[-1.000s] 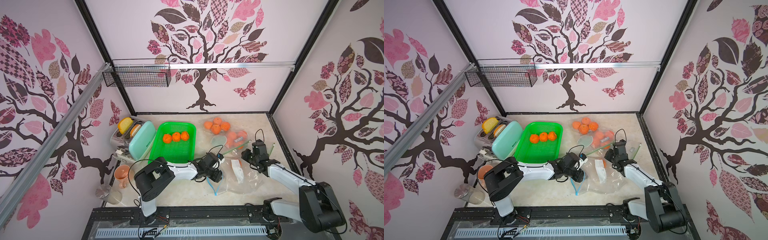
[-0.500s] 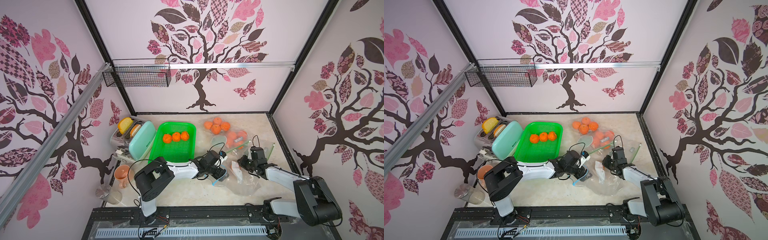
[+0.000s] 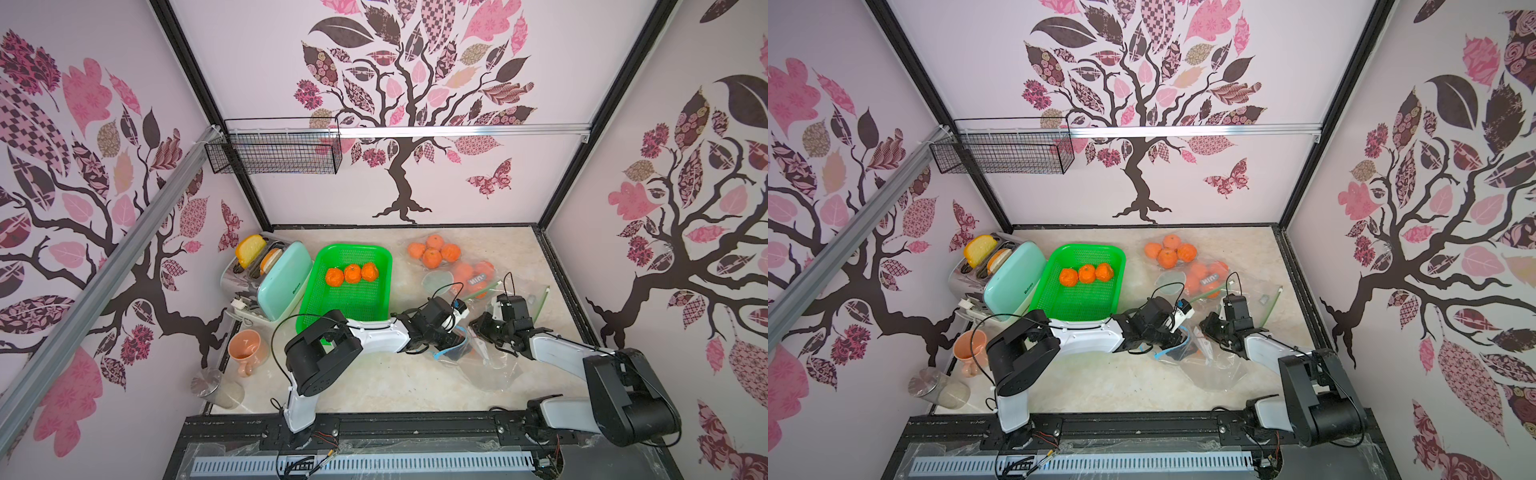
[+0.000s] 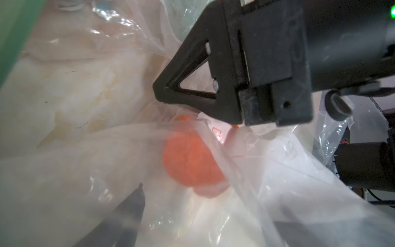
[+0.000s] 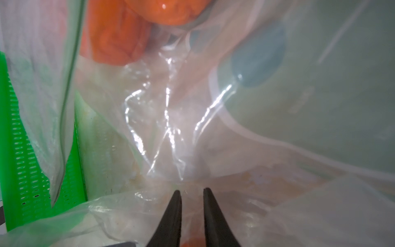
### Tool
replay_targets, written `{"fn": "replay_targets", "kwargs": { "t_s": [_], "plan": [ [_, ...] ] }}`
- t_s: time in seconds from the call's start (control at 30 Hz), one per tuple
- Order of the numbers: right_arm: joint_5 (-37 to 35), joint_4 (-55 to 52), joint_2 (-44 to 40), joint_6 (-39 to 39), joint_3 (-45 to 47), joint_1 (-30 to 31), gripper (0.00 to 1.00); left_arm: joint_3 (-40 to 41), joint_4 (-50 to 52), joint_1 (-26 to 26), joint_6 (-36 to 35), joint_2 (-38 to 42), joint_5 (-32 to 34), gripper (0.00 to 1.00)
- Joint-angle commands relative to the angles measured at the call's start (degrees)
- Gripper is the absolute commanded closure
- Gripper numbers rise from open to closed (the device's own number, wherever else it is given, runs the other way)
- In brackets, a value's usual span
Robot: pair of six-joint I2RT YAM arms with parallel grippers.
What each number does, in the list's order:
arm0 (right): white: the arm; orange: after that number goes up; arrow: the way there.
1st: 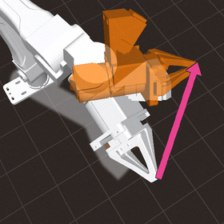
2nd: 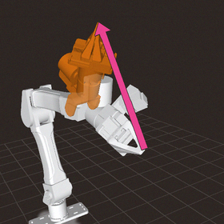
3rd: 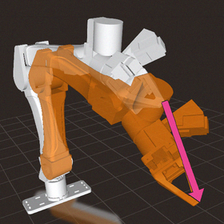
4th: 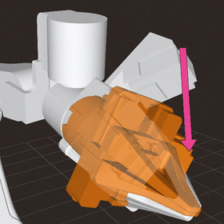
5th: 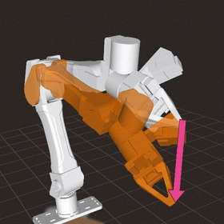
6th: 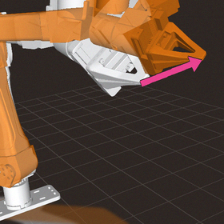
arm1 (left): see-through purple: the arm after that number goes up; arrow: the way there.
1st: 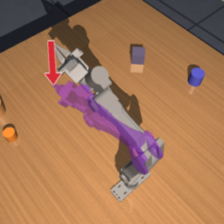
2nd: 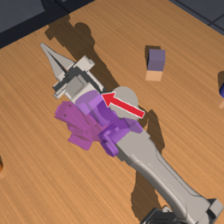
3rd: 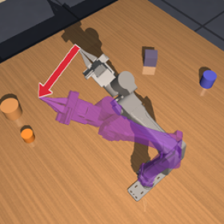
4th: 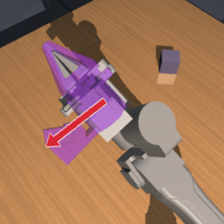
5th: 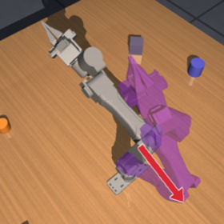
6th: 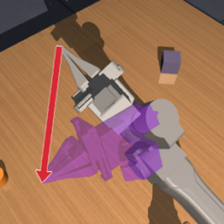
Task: Open the zip-top bag and take out the orange
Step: Pick up the orange from the zipper food storage bag.
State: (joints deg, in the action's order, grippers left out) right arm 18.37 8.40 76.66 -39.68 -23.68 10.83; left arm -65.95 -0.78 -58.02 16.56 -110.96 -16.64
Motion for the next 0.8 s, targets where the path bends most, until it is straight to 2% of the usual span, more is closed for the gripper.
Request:
{"fn": "replay_targets", "kwargs": {
  "t_s": [0.0,0.23,0.37,0.57,0.77],
  "plan": [
    [0.59,-0.01,0.38,-0.18,0.48,0.68,0.77,-2.97,1.71,-1.51,-1.7,-1.95,1.59,0.15],
    [0.2,-0.05,0.28,-0.14,0.65,0.68,0.76,-6.61,3.23,-2.36,-1.35,-5.18,1.61,0.18],
    [-0.13,-0.05,0.07,-0.12,0.83,0.68,0.75,-6.92,3.68,-2.45,-1.15,-5.85,1.22,0.28],
    [-0.79,-0.14,-0.12,0.04,0.83,0.68,0.74,-4.74,3.07,-2.53,-1.33,-3.87,0.46,0.49],
    [-2.46,-0.66,-0.92,0.31,0.83,0.68,0.73,1.32,3.66,-2.54,-0.89,2.49,3.0,0.52]
  ]
}}
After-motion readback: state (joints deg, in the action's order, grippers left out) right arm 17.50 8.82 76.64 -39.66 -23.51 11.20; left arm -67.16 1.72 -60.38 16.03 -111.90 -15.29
